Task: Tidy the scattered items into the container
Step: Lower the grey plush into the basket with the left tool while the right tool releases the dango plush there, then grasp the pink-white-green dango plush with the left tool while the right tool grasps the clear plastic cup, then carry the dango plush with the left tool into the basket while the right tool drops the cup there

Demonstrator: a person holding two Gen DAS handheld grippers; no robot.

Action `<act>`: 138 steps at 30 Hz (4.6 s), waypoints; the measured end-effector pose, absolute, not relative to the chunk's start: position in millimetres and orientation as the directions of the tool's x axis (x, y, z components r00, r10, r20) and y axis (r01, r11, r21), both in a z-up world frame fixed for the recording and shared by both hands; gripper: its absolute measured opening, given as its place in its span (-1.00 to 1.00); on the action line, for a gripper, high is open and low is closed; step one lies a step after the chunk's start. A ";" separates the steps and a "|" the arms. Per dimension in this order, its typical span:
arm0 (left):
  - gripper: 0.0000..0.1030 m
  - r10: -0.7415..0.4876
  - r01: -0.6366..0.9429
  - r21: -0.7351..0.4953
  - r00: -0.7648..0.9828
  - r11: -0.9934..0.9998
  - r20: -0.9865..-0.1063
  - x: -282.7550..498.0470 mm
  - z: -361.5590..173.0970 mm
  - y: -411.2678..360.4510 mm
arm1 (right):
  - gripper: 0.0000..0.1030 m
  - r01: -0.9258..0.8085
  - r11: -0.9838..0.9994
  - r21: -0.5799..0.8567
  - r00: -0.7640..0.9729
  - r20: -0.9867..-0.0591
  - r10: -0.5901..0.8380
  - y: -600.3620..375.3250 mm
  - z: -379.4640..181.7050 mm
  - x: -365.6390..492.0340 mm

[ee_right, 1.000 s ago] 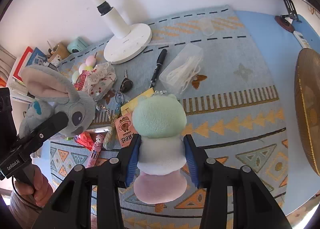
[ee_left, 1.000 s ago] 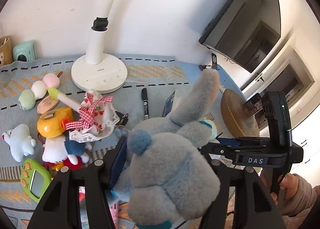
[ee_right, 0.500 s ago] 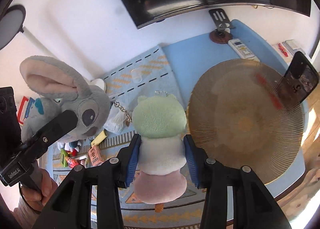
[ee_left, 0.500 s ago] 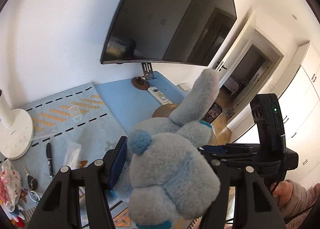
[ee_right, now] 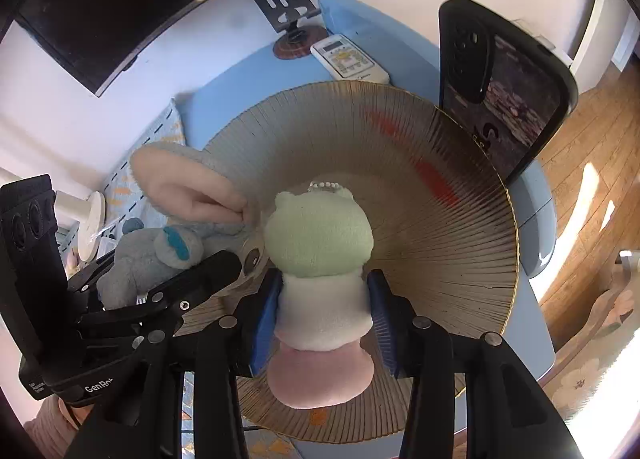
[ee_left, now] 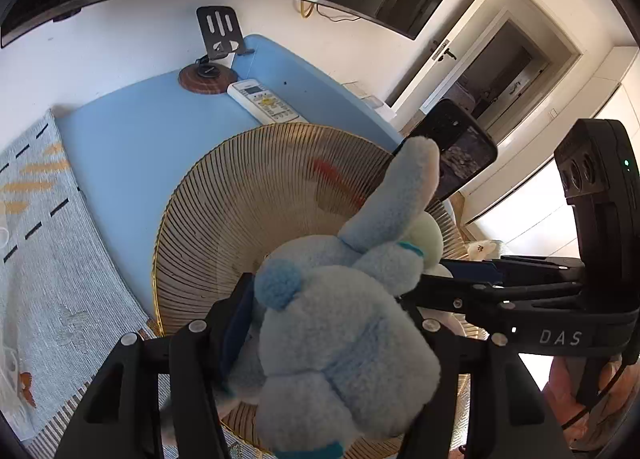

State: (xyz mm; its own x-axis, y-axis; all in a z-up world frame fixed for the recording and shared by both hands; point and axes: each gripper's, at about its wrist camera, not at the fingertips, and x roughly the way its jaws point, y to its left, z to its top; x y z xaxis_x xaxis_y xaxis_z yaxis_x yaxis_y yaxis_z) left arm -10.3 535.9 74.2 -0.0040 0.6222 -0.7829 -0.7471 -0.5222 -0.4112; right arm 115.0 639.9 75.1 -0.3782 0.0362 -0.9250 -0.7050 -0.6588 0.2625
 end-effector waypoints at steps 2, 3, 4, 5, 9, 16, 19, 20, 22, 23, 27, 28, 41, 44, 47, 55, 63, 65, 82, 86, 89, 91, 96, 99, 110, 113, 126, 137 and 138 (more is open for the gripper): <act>0.06 0.607 -0.749 -0.393 -0.015 -0.533 -0.794 -12.0 68.5 538.8 | -0.15 -0.707 -0.657 0.263 -0.365 -0.931 0.020 644.6 64.7 113.6; 0.06 0.604 -0.758 -0.378 -0.026 -0.531 -0.797 -12.0 68.7 540.6 | -0.15 -0.705 -0.656 0.269 -0.364 -0.932 0.009 646.2 60.7 112.8; 0.06 0.599 -0.766 -0.362 -0.037 -0.531 -0.800 -11.1 69.4 542.4 | -0.15 -0.704 -0.656 0.272 -0.362 -0.932 0.001 647.5 57.2 112.6; 0.06 0.594 -0.771 -0.350 -0.045 -0.532 -0.803 -10.4 70.6 543.6 | -0.15 -0.706 -0.655 0.269 -0.355 -0.935 -0.001 648.6 54.5 112.7; 0.06 0.611 -0.772 -0.353 -0.058 -0.529 -0.789 -9.4 81.3 544.9 | -0.15 -0.717 -0.647 0.259 -0.337 -0.941 -0.003 653.7 48.7 114.4; 0.07 0.587 -0.774 -0.334 -0.061 -0.539 -0.807 -7.9 76.7 553.7 | -0.14 -0.725 -0.648 0.231 -0.327 -0.945 0.029 653.9 51.2 118.8; 0.08 0.593 -0.760 -0.358 -0.044 -0.542 -0.804 -9.8 79.1 551.2 | -0.11 -0.719 -0.652 0.241 -0.333 -0.943 0.018 651.6 51.4 119.7; 0.19 0.605 -0.758 -0.376 -0.031 -0.533 -0.795 -10.0 83.1 549.3 | -0.09 -0.712 -0.657 0.248 -0.335 -0.942 0.008 650.4 51.8 118.7; 0.56 0.620 -0.755 -0.385 -0.036 -0.530 -0.784 -8.9 94.9 542.8 | -0.03 -0.705 -0.661 0.257 -0.339 -0.941 -0.004 648.2 54.2 117.6; 0.59 0.630 -0.756 -0.384 -0.048 -0.530 -0.775 -8.2 101.4 538.2 | -0.01 -0.700 -0.665 0.261 -0.345 -0.939 -0.006 646.7 56.4 117.4; 0.59 0.643 -0.726 -0.388 -0.096 -0.567 -0.760 -7.0 125.1 507.3 | 0.05 -0.688 -0.687 0.236 -0.347 -0.938 0.025 637.4 68.7 119.0; 0.59 0.650 -0.708 -0.401 -0.108 -0.581 -0.752 -7.3 131.1 495.4 | 0.05 -0.686 -0.692 0.224 -0.344 -0.938 0.037 634.4 71.9 120.1; 0.59 0.584 -0.443 -0.417 -0.363 -0.794 -0.726 -13.9 168.5 257.0 | 0.57 -0.551 -0.820 0.156 -0.557 -0.800 0.222 510.7 178.8 52.4; 0.59 0.522 -0.355 -0.391 -0.453 -0.849 -0.723 -27.3 176.5 189.4 | 0.58 -0.484 -0.854 0.190 -0.570 -0.809 0.143 472.3 175.9 26.3; 0.59 0.424 -0.286 -0.315 -0.544 -0.905 -0.724 -41.3 184.8 121.3 | 0.58 -0.444 -0.862 0.244 -0.583 -0.809 0.071 439.3 163.8 -3.7; 0.64 0.318 -0.327 -0.174 -0.462 -0.929 -0.828 -136.4 154.8 -7.7 | 0.58 -0.505 -0.821 0.267 -0.508 -0.861 0.033 415.0 150.0 -78.0; 0.64 0.236 -0.431 -0.064 -0.358 -0.900 -0.903 -215.1 74.9 -1.1 | 0.58 -0.565 -0.808 0.168 -0.420 -0.901 0.107 425.4 128.2 -131.0; 0.64 0.239 -0.443 -0.071 -0.334 -0.893 -0.912 -229.9 60.0 1.2 | 0.58 -0.565 -0.806 0.176 -0.420 -0.902 0.096 431.8 118.1 -145.3; 0.64 0.270 -0.500 -0.106 -0.268 -0.859 -0.925 -242.8 17.5 9.6 | -0.17 -0.546 -0.837 0.044 -0.275 -0.953 0.130 484.1 19.3 -241.0; 0.64 0.264 -0.512 -0.091 -0.276 -0.854 -0.924 -240.9 18.9 16.1 | -0.36 -0.531 -0.847 0.022 -0.277 -0.949 0.149 480.7 15.9 -240.6; 0.46 0.270 -0.524 -0.081 -0.296 -0.848 -0.916 -236.2 21.0 22.6 | -0.36 -0.540 -0.841 0.036 -0.282 -0.949 0.141 477.1 17.1 -234.8; -0.06 0.286 -0.540 -0.085 -0.300 -0.837 -0.910 -230.2 25.0 29.0 | -0.36 -0.552 -0.832 0.058 -0.284 -0.951 0.122 474.9 19.4 -228.4; -0.11 0.280 -0.519 -0.085 -0.310 -0.851 -0.909 -216.1 36.3 32.8 | -0.36 -0.559 -0.823 0.107 -0.326 -0.940 0.099 462.5 37.7 -204.5; -0.11 0.287 -0.490 -0.084 -0.356 -0.868 -0.889 -201.6 60.8 26.6 | -0.36 -0.556 -0.820 0.137 -0.366 -0.926 0.094 451.7 56.6 -184.3; -0.11 0.364 -0.447 -0.132 -0.485 -0.885 -0.795 -175.8 157.2 24.6 | -0.36 -0.549 -0.795 0.257 -0.463 -0.885 0.034 431.0 110.9 -105.5; -0.11 0.348 -0.471 -0.080 -0.516 -0.879 -0.783 -158.2 173.7 57.5 | -0.36 -0.554 -0.788 0.269 -0.466 -0.884 0.026 428.5 117.3 -75.6; -0.11 0.622 -0.751 -0.224 -0.299 -0.622 -0.724 -76.9 188.8 288.1 | -0.36 -0.625 -0.734 0.265 -0.463 -0.883 0.074 461.3 141.4 49.7; -0.11 0.644 -0.879 -0.244 -0.090 -0.410 -0.760 -33.1 165.9 504.6 | -0.36 -0.793 -0.573 0.206 -0.416 -0.871 0.261 580.9 149.0 143.4; -0.11 0.635 -0.880 -0.250 -0.073 -0.404 -0.769 -34.8 158.7 519.7 | -0.36 -0.799 -0.570 0.191 -0.407 -0.870 0.279 590.0 147.5 146.6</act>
